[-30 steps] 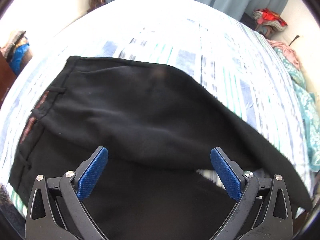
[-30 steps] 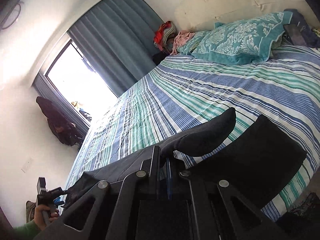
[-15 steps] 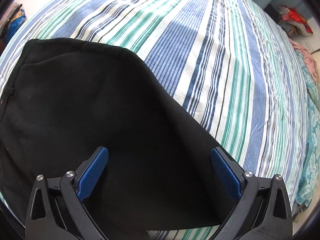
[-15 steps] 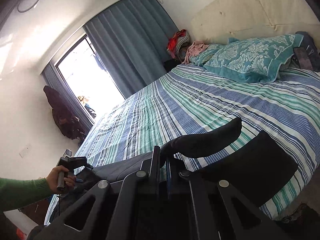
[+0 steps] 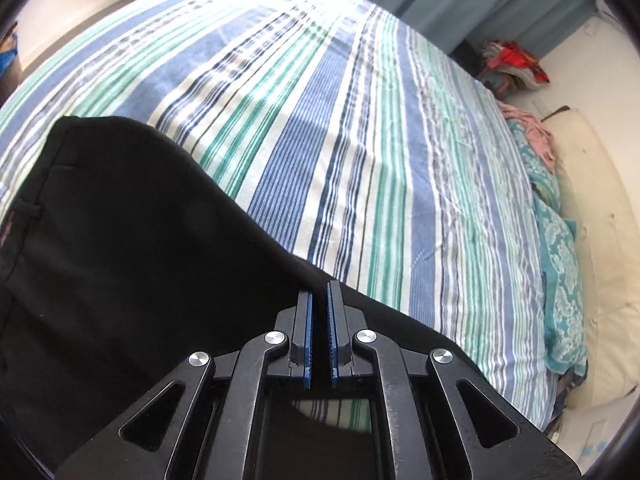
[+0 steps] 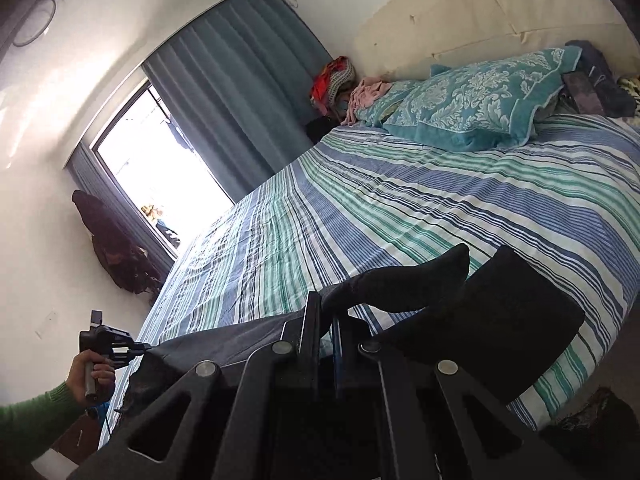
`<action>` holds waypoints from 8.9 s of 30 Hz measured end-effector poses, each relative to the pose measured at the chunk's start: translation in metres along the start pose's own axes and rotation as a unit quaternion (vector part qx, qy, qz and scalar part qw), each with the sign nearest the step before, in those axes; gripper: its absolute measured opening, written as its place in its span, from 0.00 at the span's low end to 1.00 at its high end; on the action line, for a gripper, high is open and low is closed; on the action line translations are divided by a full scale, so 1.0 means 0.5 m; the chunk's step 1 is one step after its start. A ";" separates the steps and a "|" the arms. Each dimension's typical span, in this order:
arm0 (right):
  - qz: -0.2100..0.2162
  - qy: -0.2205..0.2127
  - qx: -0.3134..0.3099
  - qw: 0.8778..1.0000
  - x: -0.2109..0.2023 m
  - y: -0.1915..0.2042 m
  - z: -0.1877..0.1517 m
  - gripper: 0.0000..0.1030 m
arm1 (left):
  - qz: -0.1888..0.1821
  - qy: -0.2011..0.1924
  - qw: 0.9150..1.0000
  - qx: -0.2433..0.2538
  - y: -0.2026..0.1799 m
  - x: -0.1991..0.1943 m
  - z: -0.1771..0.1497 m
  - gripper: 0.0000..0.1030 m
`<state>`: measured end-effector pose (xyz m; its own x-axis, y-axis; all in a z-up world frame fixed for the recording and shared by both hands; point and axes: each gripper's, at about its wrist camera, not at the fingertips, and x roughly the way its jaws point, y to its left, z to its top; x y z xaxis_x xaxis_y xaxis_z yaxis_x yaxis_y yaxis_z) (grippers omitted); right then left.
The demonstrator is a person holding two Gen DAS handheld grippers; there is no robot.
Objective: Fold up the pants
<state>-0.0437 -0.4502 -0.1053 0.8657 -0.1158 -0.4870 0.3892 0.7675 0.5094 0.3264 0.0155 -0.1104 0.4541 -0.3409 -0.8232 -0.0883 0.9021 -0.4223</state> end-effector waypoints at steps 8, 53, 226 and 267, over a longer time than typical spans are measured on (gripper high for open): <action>-0.044 0.010 0.050 0.998 0.006 -0.076 0.019 0.06 | -0.009 -0.016 1.000 0.004 0.101 -0.162 -0.250 0.05; -0.126 0.154 0.158 0.967 0.054 -0.233 0.001 0.06 | 0.028 0.037 0.998 0.032 0.096 -0.138 -0.477 0.18; -0.109 0.138 -0.061 0.983 0.109 -0.025 -0.056 0.76 | 0.232 -0.110 0.966 0.037 0.300 -0.251 -0.258 0.97; -0.233 0.230 -0.078 0.942 0.155 -0.291 0.181 0.75 | 0.207 -0.037 0.969 0.130 0.187 -0.096 -0.386 1.00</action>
<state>-0.0045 -0.6279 -0.1529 0.3699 -0.2059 -0.9060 0.6114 0.7882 0.0705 0.1251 0.0654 -0.1836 0.4911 0.0764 -0.8678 -0.0545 0.9969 0.0569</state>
